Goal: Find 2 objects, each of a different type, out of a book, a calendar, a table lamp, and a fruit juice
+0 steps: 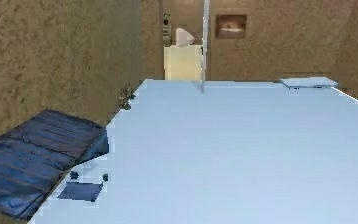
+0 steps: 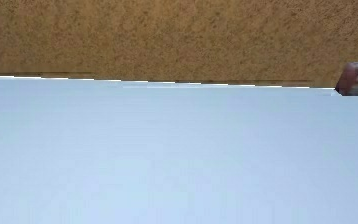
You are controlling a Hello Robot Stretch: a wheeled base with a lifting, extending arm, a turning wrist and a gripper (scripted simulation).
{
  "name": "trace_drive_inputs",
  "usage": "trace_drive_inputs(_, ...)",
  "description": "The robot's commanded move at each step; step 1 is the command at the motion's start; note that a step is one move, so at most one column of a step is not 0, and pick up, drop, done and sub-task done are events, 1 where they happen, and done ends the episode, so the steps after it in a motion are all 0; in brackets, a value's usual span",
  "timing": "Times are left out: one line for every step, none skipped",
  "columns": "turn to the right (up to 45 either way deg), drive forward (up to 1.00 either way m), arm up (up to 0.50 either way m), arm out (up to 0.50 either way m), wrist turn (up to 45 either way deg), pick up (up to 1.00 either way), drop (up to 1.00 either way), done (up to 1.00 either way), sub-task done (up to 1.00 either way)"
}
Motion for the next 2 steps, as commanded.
trace_drive_inputs(0.0, 1.00, 0.00, 0.00, 0.0, 0.00, 0.00, 0.00, 0.00)
trace_drive_inputs(0.0, 1.00, 0.00, 0.00, 0.0, 0.00, 0.00, 0.00, 0.00)
